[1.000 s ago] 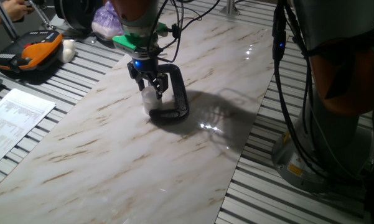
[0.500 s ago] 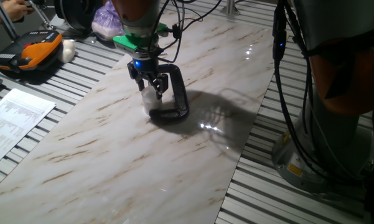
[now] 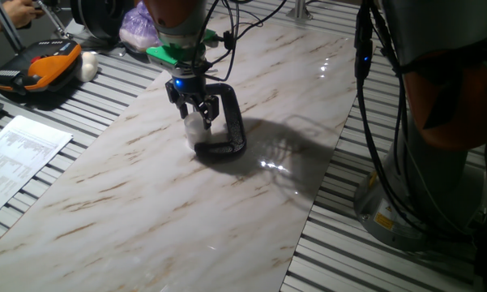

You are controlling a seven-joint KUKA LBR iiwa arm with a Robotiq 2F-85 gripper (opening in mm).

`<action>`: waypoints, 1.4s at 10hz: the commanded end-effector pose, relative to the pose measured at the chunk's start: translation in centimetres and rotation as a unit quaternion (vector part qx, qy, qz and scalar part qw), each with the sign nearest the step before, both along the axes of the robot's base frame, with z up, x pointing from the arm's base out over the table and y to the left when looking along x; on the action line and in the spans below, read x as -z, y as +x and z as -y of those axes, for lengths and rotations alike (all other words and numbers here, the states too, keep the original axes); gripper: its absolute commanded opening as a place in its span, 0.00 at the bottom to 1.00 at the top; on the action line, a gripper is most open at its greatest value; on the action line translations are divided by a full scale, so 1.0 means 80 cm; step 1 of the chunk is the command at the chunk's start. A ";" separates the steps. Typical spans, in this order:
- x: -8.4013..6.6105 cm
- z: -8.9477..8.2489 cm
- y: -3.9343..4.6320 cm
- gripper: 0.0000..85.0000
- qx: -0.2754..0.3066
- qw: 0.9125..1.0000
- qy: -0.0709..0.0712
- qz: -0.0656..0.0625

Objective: Unscrew the lid from the jar

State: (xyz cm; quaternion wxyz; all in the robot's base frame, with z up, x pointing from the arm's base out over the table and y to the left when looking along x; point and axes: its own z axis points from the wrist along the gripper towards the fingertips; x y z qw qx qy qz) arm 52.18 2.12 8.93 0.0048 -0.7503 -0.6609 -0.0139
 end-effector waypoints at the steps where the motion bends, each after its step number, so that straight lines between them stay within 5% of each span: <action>1: 0.000 0.000 0.000 0.80 -0.002 1.000 0.000 0.000; 2: 0.000 0.000 0.000 0.80 -0.004 1.000 -0.001 0.000; 3: 0.000 0.000 0.000 0.60 -0.006 1.000 0.000 0.001; 8: 0.001 0.000 0.000 0.60 -0.012 1.000 0.001 0.003; 9: 0.001 0.000 0.000 0.40 -0.014 1.000 0.001 0.004; 14: 0.002 -0.001 0.000 0.40 -0.026 1.000 0.005 0.010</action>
